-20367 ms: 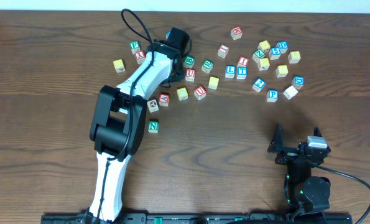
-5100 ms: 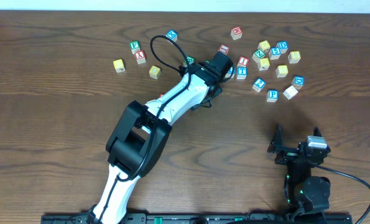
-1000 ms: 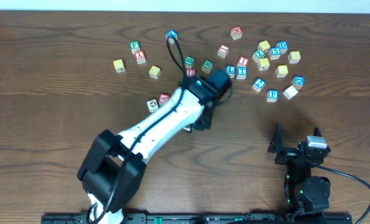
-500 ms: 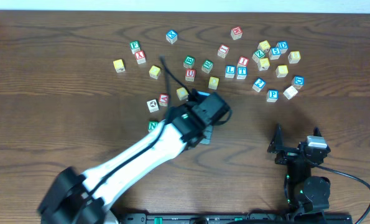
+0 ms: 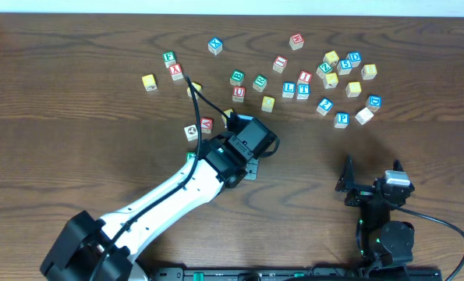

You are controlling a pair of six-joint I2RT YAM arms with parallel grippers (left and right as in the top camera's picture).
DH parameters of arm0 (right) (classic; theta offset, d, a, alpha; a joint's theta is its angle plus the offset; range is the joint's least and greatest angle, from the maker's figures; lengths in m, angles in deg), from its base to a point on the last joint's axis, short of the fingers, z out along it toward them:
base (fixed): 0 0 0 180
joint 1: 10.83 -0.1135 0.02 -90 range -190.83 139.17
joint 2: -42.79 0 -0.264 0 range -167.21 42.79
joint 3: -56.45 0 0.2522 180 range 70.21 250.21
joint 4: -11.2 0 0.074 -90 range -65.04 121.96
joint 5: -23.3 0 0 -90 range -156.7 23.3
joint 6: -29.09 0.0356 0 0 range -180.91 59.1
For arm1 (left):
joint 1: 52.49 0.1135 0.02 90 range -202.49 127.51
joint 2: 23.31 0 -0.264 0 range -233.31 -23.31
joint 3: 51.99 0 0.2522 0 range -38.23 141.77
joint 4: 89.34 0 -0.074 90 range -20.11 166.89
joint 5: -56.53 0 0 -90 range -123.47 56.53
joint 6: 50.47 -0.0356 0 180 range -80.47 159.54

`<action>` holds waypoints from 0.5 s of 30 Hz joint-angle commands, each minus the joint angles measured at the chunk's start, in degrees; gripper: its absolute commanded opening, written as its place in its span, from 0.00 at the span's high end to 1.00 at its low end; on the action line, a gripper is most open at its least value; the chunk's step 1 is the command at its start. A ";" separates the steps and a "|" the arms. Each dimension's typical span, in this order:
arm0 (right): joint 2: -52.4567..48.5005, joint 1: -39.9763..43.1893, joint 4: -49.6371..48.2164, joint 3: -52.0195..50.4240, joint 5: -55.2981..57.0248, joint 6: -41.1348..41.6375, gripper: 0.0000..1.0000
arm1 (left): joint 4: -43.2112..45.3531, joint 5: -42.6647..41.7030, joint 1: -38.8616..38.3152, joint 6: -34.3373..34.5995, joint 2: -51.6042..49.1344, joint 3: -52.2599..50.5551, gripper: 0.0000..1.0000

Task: Spell out NEURIPS
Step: 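Lift the U block and carry it toward the E block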

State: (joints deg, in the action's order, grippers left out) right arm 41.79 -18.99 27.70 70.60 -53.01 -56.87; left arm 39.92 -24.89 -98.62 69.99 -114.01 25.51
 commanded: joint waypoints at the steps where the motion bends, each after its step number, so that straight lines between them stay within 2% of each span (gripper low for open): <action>1: 0.11 -0.07 0.26 -0.07 0.09 -0.48 0.01 | 0.48 1.07 0.20 1.16 -2.32 -1.16 0.85; 9: 0.11 -0.07 0.26 -0.07 0.09 -0.48 0.01 | 2.86 1.09 0.22 1.16 -8.79 -1.44 0.84; 15: 0.11 -0.07 0.26 -0.07 0.09 -0.48 0.01 | 4.22 1.07 2.10 1.62 -9.51 -1.44 0.85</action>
State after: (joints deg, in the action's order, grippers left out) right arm 41.79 -18.99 27.70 70.62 -53.01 -56.87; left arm 43.51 -24.91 -98.36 70.85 -123.47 24.25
